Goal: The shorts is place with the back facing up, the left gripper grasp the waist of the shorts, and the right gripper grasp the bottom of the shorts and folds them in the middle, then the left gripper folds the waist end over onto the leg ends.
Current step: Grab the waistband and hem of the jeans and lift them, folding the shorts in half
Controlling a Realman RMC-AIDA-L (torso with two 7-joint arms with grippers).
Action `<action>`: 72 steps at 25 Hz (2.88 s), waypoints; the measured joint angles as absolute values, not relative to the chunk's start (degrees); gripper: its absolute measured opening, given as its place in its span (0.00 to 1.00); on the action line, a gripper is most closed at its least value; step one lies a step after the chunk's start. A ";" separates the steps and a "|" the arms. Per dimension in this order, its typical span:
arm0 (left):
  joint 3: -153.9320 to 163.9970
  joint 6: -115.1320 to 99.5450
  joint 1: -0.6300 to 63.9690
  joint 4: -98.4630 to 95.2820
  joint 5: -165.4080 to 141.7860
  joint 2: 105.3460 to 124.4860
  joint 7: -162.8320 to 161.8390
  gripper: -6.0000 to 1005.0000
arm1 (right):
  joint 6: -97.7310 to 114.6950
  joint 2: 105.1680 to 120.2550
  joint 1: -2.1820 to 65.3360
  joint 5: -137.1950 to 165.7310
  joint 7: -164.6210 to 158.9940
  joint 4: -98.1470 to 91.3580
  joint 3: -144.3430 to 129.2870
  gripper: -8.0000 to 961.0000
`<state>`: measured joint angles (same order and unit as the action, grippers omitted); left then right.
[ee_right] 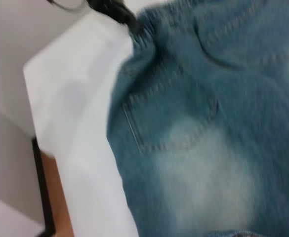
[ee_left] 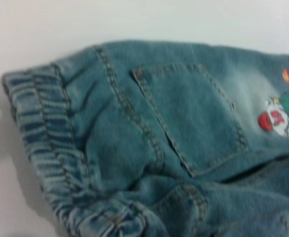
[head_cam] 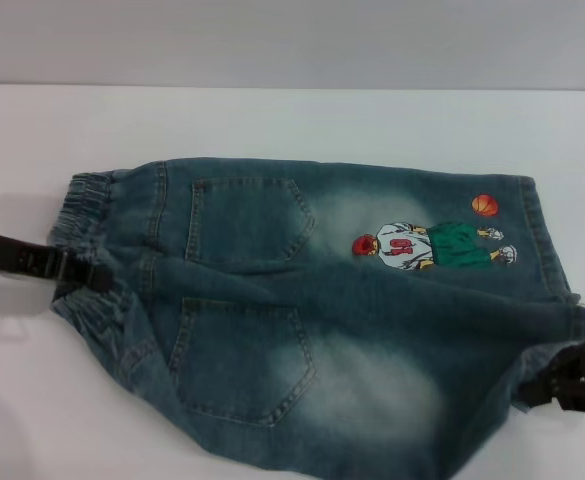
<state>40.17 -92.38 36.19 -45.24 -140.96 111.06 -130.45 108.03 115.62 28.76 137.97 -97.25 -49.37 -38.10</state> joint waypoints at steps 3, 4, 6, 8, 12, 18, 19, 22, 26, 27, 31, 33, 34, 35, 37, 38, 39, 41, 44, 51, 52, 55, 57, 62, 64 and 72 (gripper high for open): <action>38.65 -90.97 36.81 -44.98 -140.94 111.33 -130.44 0.05 | 108.52 115.02 26.83 132.80 -95.48 -49.11 -37.57 0.01; 38.03 -90.46 36.93 -44.98 -140.91 111.47 -130.46 0.05 | 108.56 114.96 25.95 130.45 -94.57 -49.10 -37.07 0.01; 37.02 -89.31 37.13 -44.99 -140.82 111.77 -130.50 0.05 | 108.46 114.93 24.03 125.52 -92.72 -49.04 -35.70 0.01; 35.63 -87.89 37.29 -44.97 -140.61 112.18 -130.44 0.05 | 107.93 115.08 22.53 121.88 -91.34 -49.00 -34.11 0.01; 34.39 -84.68 37.21 -44.86 -138.65 113.06 -130.25 0.05 | 105.74 116.34 20.39 118.23 -88.52 -48.79 -29.34 0.01; 34.36 -78.45 36.93 -44.88 -135.64 114.06 -130.48 0.05 | 97.43 118.68 18.78 116.42 -85.32 -45.10 -22.98 0.01; 34.36 -77.53 37.00 -44.87 -135.60 114.16 -130.57 0.05 | 96.19 118.66 18.68 115.90 -84.71 -43.79 -22.80 0.01; 34.36 -75.02 37.34 -44.85 -135.36 114.53 -130.71 0.05 | 92.73 118.49 18.75 113.61 -82.82 -40.70 -22.43 0.01; 34.38 -71.32 37.86 -44.82 -134.89 115.39 -130.77 0.05 | 88.85 118.66 19.48 112.13 -82.47 -39.68 -22.37 0.01; 34.38 -70.43 37.99 -44.82 -134.86 115.61 -130.77 0.05 | 87.62 118.71 19.67 111.37 -82.35 -39.22 -22.47 0.01; 34.48 -66.82 38.20 -44.83 -134.59 116.35 -130.74 0.05 | 83.18 118.62 20.95 109.52 -81.84 -36.81 -22.85 0.01; 34.60 -65.38 38.23 -44.84 -134.17 116.57 -130.59 0.05 | 81.22 118.60 21.70 109.39 -81.82 -36.09 -22.64 0.01; 34.72 -64.11 38.24 -44.81 -133.51 116.69 -130.40 0.05 | 80.40 118.59 22.05 109.24 -81.84 -35.72 -22.49 0.01; 34.74 -63.60 38.24 -44.78 -133.18 116.73 -130.33 0.05 | 79.57 118.58 22.36 109.06 -81.84 -35.30 -22.39 0.01; 34.81 -62.26 38.23 -44.76 -132.41 116.83 -130.21 0.05 | 77.88 118.48 22.93 108.84 -82.14 -34.30 -22.39 0.01; 34.85 -61.39 38.23 -44.76 -132.16 116.96 -130.15 0.05 | 76.82 118.45 23.21 108.82 -82.25 -33.77 -22.39 0.01; 34.87 -60.64 38.23 -44.76 -132.00 117.06 -130.07 0.05 | 75.71 118.48 23.48 108.79 -82.25 -33.47 -22.39 0.01; 34.97 -58.98 38.30 -44.75 -131.66 117.41 -129.64 0.05 | 72.99 118.66 24.09 108.73 -82.24 -32.53 -22.47 0.01; 35.54 -56.37 38.37 -44.37 -129.94 117.73 -128.29 0.05 | 69.98 118.77 25.43 108.59 -81.91 -30.30 -22.55 0.01; 37.22 -52.17 38.28 -42.70 -127.61 117.65 -126.01 0.05 | 66.94 118.69 26.33 105.83 -81.43 -28.63 -23.06 0.01; 37.38 -51.67 38.24 -42.61 -127.61 117.66 -125.77 0.05 | 66.23 118.67 26.36 105.79 -81.44 -28.46 -23.07 0.01; 37.49 -50.84 38.21 -42.00 -127.61 117.68 -124.66 0.05 | 64.44 118.66 26.72 105.73 -81.45 -27.42 -22.90 0.01; 37.62 -50.63 38.31 -41.64 -127.70 117.66 -124.29 0.05 | 63.28 118.66 27.34 105.72 -81.23 -26.26 -22.84 0.01; 38.76 -50.18 38.21 -41.59 -127.69 117.57 -124.11 0.05 | 60.12 118.68 29.22 105.72 -80.22 -23.85 -23.09 0.01; 39.06 -50.17 38.14 -41.59 -127.63 117.56 -123.71 0.05 | 59.39 118.71 29.77 105.75 -80.17 -23.62 -23.11 0.01; 44.29 -50.41 37.84 -42.01 -127.73 117.62 -123.61 0.05 | 58.13 118.60 30.45 106.00 -80.17 -23.20 -23.11 0.01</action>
<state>44.29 -50.41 37.84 -42.01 -127.73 117.62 -123.61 58.13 118.60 30.45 106.00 -80.17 -23.20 -23.11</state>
